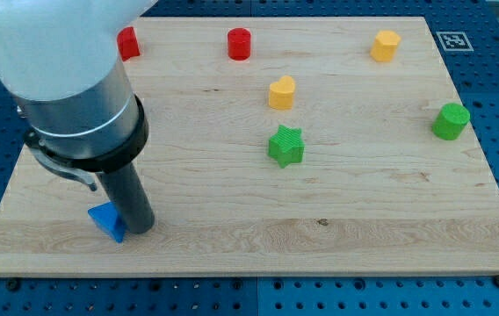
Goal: Move green star to the bottom center
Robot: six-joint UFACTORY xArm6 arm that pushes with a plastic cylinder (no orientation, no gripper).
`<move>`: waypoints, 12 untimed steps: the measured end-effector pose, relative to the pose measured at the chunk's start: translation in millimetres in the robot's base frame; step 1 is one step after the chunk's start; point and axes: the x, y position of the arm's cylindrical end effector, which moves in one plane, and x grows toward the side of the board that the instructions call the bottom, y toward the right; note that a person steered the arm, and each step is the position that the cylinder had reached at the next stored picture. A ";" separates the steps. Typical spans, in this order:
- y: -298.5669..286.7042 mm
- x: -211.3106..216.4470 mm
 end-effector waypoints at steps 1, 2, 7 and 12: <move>27.9 -24.8; 52.0 -30.6; 157.7 -142.2; 225.6 -104.8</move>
